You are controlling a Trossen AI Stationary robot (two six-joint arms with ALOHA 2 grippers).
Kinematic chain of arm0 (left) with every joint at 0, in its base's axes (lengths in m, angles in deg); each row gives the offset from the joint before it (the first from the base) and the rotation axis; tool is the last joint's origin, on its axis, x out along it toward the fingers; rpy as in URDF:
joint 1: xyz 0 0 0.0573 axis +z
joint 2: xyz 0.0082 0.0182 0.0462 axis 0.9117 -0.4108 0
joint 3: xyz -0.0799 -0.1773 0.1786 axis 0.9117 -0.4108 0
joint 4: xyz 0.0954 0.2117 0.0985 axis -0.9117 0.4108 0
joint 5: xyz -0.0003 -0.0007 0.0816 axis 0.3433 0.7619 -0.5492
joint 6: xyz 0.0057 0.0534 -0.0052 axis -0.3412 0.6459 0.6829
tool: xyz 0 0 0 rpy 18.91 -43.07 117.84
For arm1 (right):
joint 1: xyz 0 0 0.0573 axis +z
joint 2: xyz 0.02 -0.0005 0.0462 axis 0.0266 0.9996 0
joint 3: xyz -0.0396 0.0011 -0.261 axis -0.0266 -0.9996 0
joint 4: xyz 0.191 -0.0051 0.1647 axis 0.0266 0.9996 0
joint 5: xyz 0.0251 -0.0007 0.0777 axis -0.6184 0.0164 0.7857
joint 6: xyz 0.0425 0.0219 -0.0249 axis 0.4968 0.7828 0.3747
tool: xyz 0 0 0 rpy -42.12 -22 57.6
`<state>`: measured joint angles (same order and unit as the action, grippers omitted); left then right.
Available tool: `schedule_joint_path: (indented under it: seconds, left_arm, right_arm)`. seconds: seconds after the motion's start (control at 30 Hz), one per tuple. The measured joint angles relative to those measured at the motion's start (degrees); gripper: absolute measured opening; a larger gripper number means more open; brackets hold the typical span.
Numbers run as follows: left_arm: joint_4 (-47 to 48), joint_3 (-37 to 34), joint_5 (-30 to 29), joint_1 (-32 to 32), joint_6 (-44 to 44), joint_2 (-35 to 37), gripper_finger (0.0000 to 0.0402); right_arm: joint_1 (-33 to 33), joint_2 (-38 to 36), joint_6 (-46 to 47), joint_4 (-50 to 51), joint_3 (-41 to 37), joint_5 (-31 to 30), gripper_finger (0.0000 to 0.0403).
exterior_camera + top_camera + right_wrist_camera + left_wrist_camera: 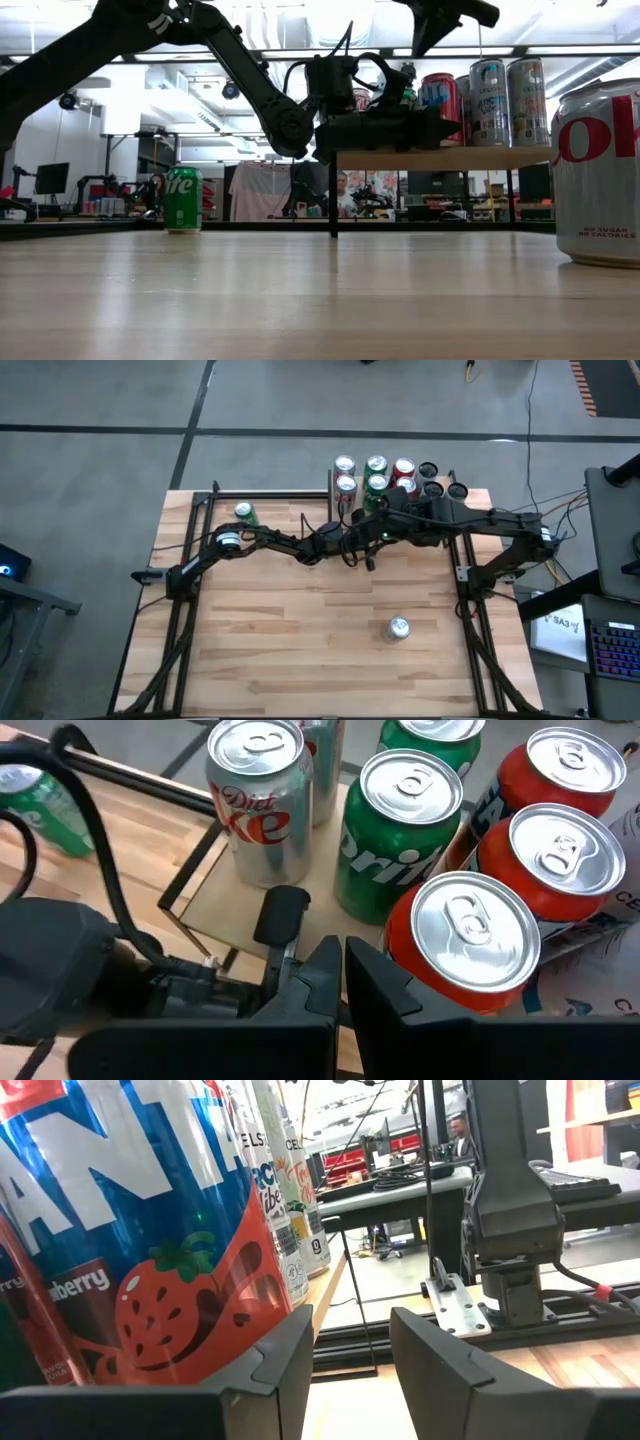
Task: Place canned beverage on shelf
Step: Put the orange soda can on the shelf aligned in front of the other orange soda can
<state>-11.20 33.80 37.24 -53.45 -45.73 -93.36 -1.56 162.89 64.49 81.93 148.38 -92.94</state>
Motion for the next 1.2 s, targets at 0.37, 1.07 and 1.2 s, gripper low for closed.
schedule_joint_path:
  seconds: [0.37, 1.07, 1.2]
  left_arm:
    - [0.02, 0.00, 0.02, 0.00, 0.02, 0.00, 0.0121]
    - [0.02, 0.00, 0.04, 0.00, 0.02, 0.00, 0.0121]
    - [0.00, 0.00, 0.04, 0.00, -0.24, 0.00, 0.0121]
  right_arm:
    - [-3.83, 1.81, -1.73, 2.75, 1.45, 1.39, 0.0009]
    - [-4.84, 4.94, -3.98, 2.50, 1.36, 1.25, 0.0009]
    - [-4.84, 4.92, -3.46, 3.12, 1.36, 1.25, 0.0009]
